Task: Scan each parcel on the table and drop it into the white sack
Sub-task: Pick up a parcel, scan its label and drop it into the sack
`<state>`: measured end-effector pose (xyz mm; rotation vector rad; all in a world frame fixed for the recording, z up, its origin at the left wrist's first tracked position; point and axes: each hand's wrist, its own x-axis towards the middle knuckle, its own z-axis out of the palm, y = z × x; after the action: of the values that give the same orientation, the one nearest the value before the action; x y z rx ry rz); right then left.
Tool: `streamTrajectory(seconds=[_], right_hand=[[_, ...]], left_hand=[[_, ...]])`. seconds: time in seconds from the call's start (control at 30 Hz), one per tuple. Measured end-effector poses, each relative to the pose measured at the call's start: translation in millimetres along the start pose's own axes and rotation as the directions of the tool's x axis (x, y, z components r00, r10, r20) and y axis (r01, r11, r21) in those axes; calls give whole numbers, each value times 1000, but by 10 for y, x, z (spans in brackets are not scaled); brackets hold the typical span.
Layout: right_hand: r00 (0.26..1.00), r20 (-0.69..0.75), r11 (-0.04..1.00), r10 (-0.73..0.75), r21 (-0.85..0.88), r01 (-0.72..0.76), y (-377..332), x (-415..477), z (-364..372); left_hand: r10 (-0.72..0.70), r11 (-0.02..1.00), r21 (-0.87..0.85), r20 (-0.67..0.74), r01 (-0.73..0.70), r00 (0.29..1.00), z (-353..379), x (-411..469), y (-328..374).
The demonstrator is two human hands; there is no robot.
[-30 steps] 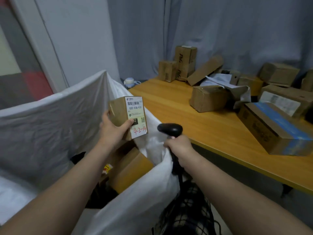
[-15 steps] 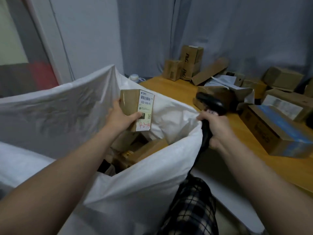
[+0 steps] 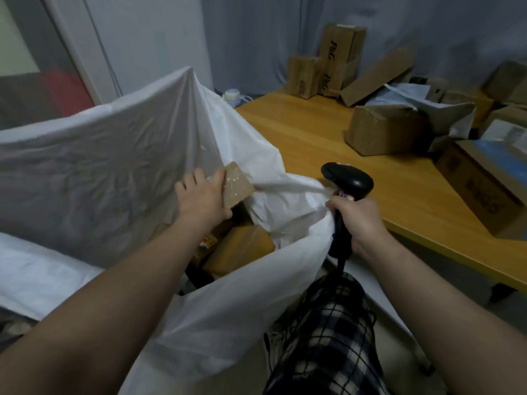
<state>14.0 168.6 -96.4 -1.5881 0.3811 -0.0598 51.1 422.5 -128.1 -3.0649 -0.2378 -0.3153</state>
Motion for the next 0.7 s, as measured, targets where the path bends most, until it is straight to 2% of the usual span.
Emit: streamTrajectory(seconds=[0.1,0.23,0.3,0.43,0.53,0.7], right_hand=[[1000,-3,999,-27,-34,27,80,63,10],[992,7,979,-129,-161,128,163,121,-9],[983,34,958,-182,-218,185,167,142,-79],[950,63,905,-305,-291,310,79,133,-354],[933,-25,902,-360,-264,341,-46,82,-703],[898,-252,928,-362,-193,320,-141,-6,-1591]], left_hand=[[9,1000,18,29,-10,1000,74,37,-22],[-18,1000,-11,166,20,986,86,61,72],[26,995,-102,102,-16,994,-3,43,235],[212,940,-248,-120,-236,970,-380,-7,780],[318,874,-320,-196,-367,928,-627,-79,1272],[485,771,-349,-223,-534,846,-792,-259,2140]])
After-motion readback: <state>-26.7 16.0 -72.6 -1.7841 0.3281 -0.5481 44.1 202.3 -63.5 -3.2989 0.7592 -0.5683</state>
